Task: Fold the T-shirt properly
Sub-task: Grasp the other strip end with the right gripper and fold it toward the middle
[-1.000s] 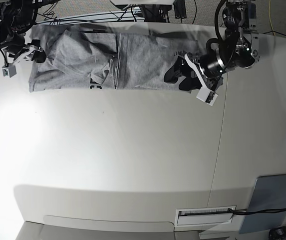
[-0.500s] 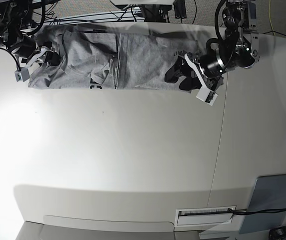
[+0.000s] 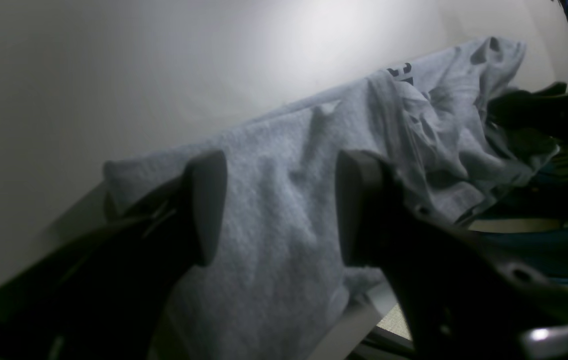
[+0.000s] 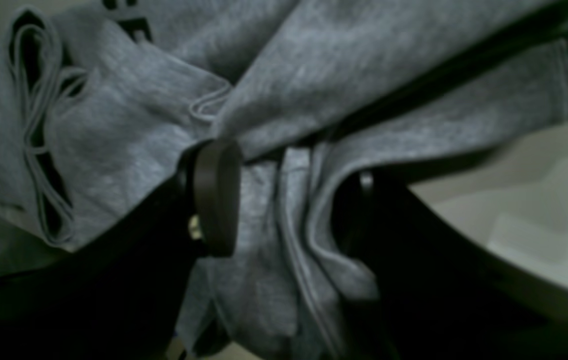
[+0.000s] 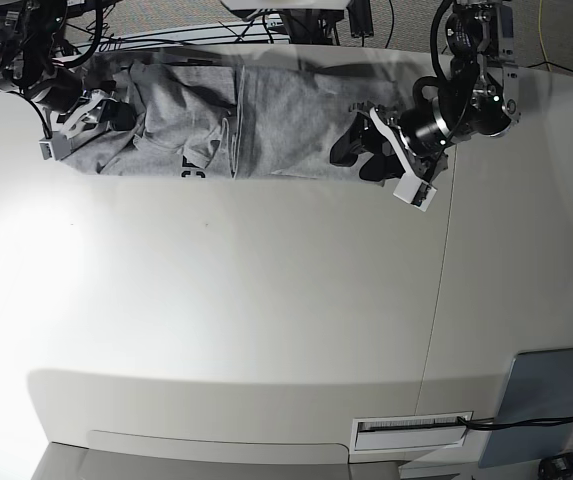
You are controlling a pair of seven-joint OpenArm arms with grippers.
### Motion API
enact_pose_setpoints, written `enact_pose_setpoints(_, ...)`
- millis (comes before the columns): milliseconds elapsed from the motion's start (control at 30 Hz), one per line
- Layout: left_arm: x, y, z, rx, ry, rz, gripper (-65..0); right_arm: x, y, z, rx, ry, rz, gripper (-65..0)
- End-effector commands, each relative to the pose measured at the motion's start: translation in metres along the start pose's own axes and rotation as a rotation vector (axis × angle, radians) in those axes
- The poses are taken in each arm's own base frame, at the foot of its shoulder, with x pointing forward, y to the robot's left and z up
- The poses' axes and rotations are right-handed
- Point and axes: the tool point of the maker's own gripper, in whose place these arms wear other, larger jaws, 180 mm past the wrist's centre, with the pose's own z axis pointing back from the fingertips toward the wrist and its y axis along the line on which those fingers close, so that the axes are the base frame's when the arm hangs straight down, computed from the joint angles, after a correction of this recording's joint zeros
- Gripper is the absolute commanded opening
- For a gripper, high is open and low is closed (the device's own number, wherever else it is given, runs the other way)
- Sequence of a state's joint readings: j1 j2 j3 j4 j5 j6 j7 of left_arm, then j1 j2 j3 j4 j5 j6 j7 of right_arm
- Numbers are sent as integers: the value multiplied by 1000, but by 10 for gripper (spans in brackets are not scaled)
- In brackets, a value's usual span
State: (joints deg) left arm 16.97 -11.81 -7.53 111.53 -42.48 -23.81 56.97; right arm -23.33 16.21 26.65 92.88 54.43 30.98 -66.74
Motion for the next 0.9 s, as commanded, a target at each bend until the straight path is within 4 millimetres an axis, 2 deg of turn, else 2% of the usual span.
enact_pose_setpoints(0, 11, -4, 3, -11, -39, -17, -296, -10, -5, 1, -25, 46, 5, -380)
enact_pose_setpoints(200, 11, -4, 3, -11, -38, -17, -296, -7, -19, 2, -105, 33, 68, -632)
enact_pose_setpoints(233, 11, -4, 3, -11, -38, -17, -296, -7, -22, 2, -117, 35, 75, -650)
enact_pose_setpoints(400, 11, -3, 3, -11, -37, -18, -296, 4, -38, 13, -181, 18, 110, -650)
enact_pose_setpoints(567, 8, 2, 2, 18, -21, -35, -296, 30, -71, 50, -284, -38, 120, -650)
enact_pose_setpoints(633, 7, 3, 3, 26, -15, -40, -296, 41, -78, 65, -298, -72, 107, -650)
enact_pose_setpoints(733, 5, 3, 3, 27, -13, -36, -296, 58, -71, 84, -290, -120, 114, -650)
enact_pose_setpoints(867, -5, 7, 4, 54, 10, -38, -296, 77, -38, 95, -280, -160, 218, -650)
